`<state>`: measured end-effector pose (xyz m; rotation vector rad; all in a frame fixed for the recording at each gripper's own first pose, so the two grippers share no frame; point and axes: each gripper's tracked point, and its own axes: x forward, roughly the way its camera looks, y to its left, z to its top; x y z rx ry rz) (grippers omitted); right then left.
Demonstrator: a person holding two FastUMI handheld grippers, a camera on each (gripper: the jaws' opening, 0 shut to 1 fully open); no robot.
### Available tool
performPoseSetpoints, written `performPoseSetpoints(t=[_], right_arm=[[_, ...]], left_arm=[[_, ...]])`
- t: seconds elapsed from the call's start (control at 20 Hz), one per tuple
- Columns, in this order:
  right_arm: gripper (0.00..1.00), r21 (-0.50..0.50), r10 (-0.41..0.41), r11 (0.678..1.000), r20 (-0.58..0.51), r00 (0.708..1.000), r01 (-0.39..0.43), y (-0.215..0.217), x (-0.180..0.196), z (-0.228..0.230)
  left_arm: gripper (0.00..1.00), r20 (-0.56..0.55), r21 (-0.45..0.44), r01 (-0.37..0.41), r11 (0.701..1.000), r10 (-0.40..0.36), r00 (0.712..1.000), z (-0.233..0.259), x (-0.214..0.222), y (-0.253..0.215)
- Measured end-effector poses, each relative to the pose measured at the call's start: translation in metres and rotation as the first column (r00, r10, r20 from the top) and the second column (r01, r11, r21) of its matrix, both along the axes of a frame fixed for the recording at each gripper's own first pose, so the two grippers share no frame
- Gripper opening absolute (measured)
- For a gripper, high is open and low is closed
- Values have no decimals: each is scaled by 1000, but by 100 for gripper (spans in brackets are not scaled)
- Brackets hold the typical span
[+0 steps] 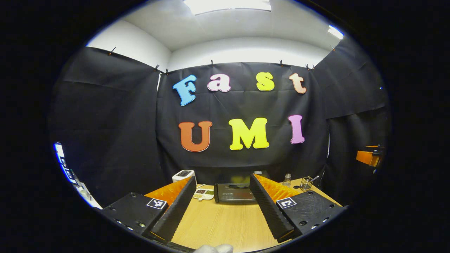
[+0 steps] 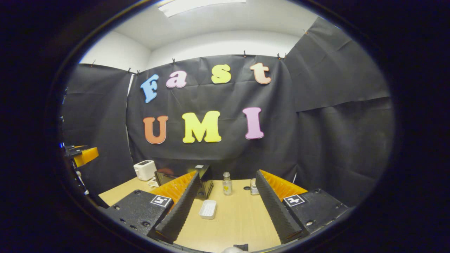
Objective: Open the electric oven with the left hand, put the food in, and close the electric oven.
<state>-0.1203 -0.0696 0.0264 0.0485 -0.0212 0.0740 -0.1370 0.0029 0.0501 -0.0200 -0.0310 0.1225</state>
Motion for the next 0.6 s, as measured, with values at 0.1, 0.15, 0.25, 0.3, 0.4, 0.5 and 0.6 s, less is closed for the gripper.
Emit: performPoseSetpoints(t=[0.1,0.15,0.25,0.3,0.4,0.5,0.6], right_arm=[[100,-1,-6,1000,0,1000,6,3,1,2],[100,1,-8,1000,0,1000,8,4,2,2],[100,-2,-17,1000,-6,1000,17,4,3,2],[100,-3,-23,1000,-10,1000,23,4,3,1],[100,-3,-30,1000,-20,999,30,5,5,-2],[100,-5,-31,999,-30,999,31,7,6,-4],[100,2,-32,999,-32,999,32,9,7,-4]], left_arm=[[97,-1,1,15,1000,-15,1000,2,5,-1],[97,1,0,23,1000,-23,1000,3,7,-3],[97,5,2,37,999,-37,999,4,13,-4],[98,7,3,45,999,-45,999,4,15,-5],[97,3,6,52,999,-53,999,3,19,-3],[97,2,5,60,998,-60,998,4,22,-2],[89,7,4,65,998,-65,998,5,25,-3]])
